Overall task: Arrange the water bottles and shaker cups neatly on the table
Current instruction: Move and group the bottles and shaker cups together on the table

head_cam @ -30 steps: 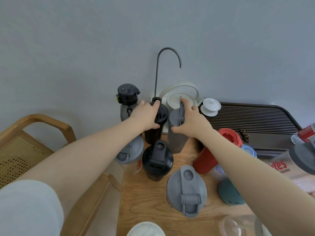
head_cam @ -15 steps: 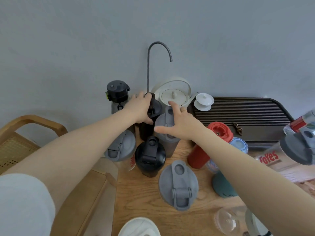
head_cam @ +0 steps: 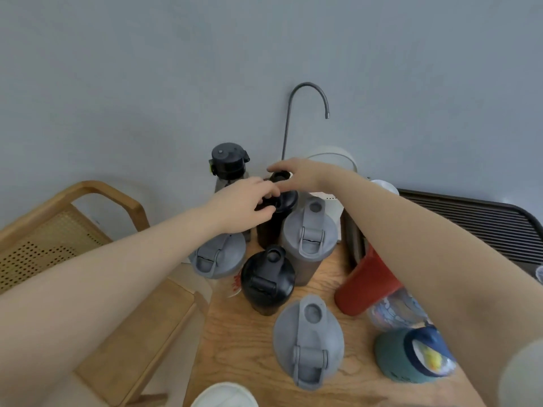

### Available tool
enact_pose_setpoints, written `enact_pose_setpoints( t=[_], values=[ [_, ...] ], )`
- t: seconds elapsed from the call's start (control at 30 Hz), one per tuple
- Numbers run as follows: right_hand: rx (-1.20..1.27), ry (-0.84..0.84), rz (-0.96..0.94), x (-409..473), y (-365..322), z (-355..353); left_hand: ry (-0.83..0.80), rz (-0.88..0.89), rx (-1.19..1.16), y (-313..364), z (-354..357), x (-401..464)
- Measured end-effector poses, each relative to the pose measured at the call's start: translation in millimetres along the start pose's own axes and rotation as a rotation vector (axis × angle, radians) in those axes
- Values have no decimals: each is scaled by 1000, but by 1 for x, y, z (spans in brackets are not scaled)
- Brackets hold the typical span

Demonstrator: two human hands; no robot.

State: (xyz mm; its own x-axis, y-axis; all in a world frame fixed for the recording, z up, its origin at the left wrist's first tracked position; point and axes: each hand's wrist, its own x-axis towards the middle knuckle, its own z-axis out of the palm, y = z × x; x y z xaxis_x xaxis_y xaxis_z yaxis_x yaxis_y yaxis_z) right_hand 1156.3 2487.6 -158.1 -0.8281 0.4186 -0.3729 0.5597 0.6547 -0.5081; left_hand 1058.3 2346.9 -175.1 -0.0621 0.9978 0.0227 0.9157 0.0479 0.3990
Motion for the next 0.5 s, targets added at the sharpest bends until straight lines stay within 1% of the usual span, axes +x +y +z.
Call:
enact_pose_setpoints(
  t=[0.07, 0.13, 0.2, 0.27, 0.37, 0.43, 0.5],
  values=[
    [-106, -47, -12, 9, 2, 1, -12, -5, 25, 0, 0, -5],
    [-196, -34, -35, 16, 6, 6, -7, -5, 40, 2, 1, -8],
    [-245, 35, -60, 19, 5, 11, -5, 15, 63, 9, 1, -9],
    [-249, 84, -65, 19, 3, 15, 18, 74, 85, 19, 3, -11],
    [-253, 146, -99, 10, 7, 15, 149, 252, 98, 32, 5, -14],
    [-228, 234, -119, -3, 11, 4, 180, 309, 77, 37, 9, -14],
    [-163, 352, -125, -20, 13, -16, 190, 329, 81, 39, 14, -10]
  ],
)
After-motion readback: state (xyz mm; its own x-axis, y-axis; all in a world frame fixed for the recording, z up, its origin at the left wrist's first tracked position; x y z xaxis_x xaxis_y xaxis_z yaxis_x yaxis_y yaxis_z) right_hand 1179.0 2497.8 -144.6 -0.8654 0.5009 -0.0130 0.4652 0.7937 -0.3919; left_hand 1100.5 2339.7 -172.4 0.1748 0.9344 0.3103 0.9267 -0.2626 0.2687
